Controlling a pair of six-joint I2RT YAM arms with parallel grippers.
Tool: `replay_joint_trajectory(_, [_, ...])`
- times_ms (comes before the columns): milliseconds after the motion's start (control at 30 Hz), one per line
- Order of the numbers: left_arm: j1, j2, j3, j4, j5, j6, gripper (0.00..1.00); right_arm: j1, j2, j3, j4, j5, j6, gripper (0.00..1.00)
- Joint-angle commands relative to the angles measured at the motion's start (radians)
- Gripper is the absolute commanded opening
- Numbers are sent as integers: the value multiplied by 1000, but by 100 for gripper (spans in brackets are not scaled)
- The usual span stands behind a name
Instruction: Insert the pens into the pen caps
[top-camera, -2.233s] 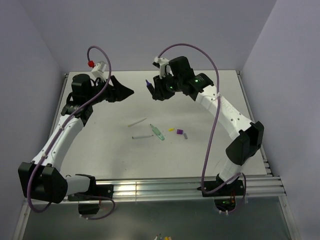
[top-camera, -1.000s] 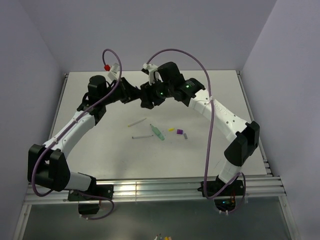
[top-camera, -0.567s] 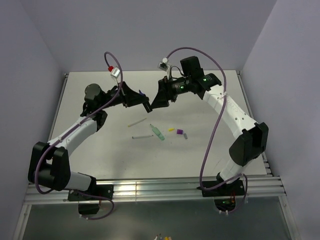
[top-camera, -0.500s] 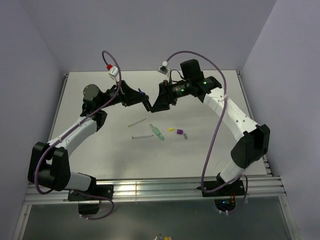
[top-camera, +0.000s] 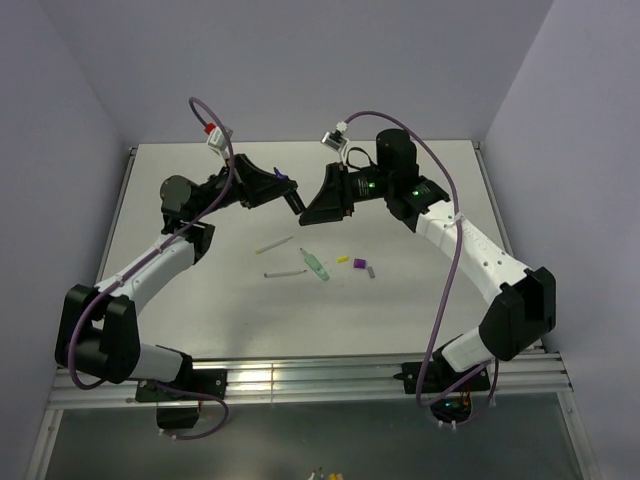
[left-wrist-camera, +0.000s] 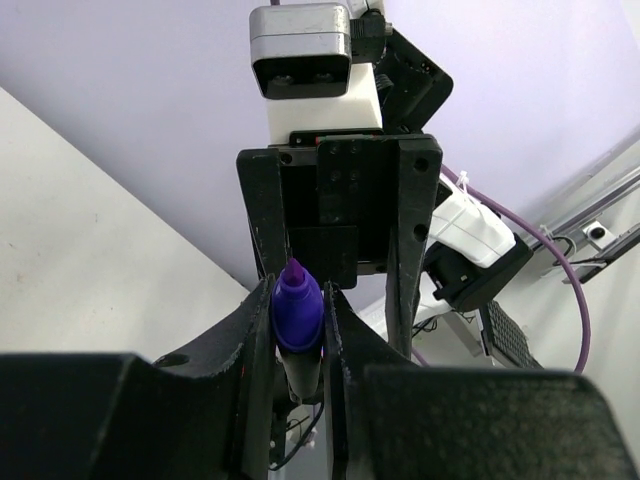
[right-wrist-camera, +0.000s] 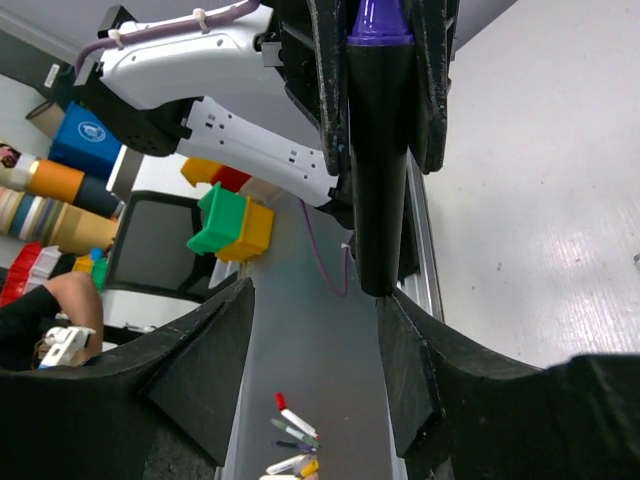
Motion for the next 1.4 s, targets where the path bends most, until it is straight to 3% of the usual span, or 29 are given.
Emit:
replay_joint_trajectory(0, [-18,-26,3,54,4,-32,0,5,8,6,124,12,39,59])
replay_joint_trajectory(233, [-27,-20,-11,67,-12,-47,0,7,-5,3,85,64,-15,56])
replay_joint_trajectory(433, [-31,-3,5,61,-19,-43,0,7,0,7,-22,134,-118,67])
replay_joint_trajectory(667, [-51,11,-14,68,-33,-38,0,9,-6,15,-19,127,-121,54])
replay_joint_trajectory(1167, [-59,21,-5,51,-35,-7,0,25,-22,-13,47,79,-95,45])
replay_joint_trajectory(1367, [-59,37,9,62,-35,-10,0,32,-20,-8,47,64,-90,36])
